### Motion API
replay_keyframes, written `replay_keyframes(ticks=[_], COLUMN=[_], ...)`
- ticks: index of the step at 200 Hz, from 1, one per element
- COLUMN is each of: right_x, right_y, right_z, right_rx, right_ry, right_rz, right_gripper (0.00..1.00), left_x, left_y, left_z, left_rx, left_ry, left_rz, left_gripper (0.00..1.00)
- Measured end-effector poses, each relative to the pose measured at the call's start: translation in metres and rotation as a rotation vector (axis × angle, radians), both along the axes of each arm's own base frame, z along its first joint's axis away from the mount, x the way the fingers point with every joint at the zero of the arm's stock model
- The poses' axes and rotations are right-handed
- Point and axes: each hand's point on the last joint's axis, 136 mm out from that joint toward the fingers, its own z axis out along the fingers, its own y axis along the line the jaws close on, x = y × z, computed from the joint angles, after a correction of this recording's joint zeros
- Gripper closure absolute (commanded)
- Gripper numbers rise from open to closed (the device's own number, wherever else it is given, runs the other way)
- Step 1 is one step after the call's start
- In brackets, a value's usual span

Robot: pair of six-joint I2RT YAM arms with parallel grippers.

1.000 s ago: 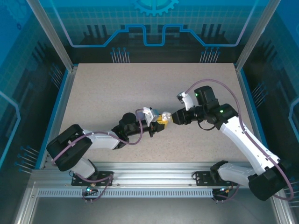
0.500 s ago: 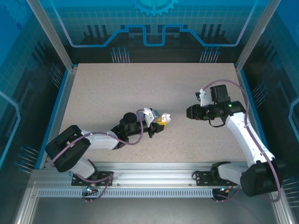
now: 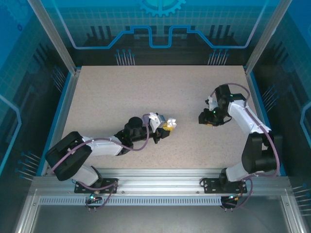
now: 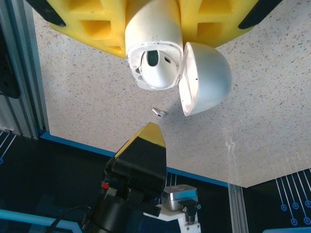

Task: Insert wireless bluetooth earbuds into charging case

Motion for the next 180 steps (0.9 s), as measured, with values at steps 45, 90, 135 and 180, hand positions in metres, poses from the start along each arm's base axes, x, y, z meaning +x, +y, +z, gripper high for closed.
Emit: replay_keyframes(ticks=[45,90,135,180], right_x=[0.025,0.048,0.045,0.042], right_y=[-0.041,-0.075,-0.088,-0.089], right_z=[-0.026,-0.05,-0.071,-0.082], right_rx=[-0.155,-0.249,-0.298,-0.304], right_ry=[0.092,0.163,0.243,0.278], right_rz=[-0.013,-0.028,-0.021,-0.017], right_gripper=[0.64,0.69,0.68,0.68], left_x=[0.002,0.004,0.006,0.007], left_y=[0.001,0.002,0.003,0.003], left_z=[-0.002,-0.003,-0.004,-0.007], left_rx=[0.008,0.019,0.022,0.025], left_ry=[0.0,-0.011,-0.012,-0.009], left_rz=[0.011,0.024,0.039,0.04], left_gripper=[0.88,0.88,0.88,0.88])
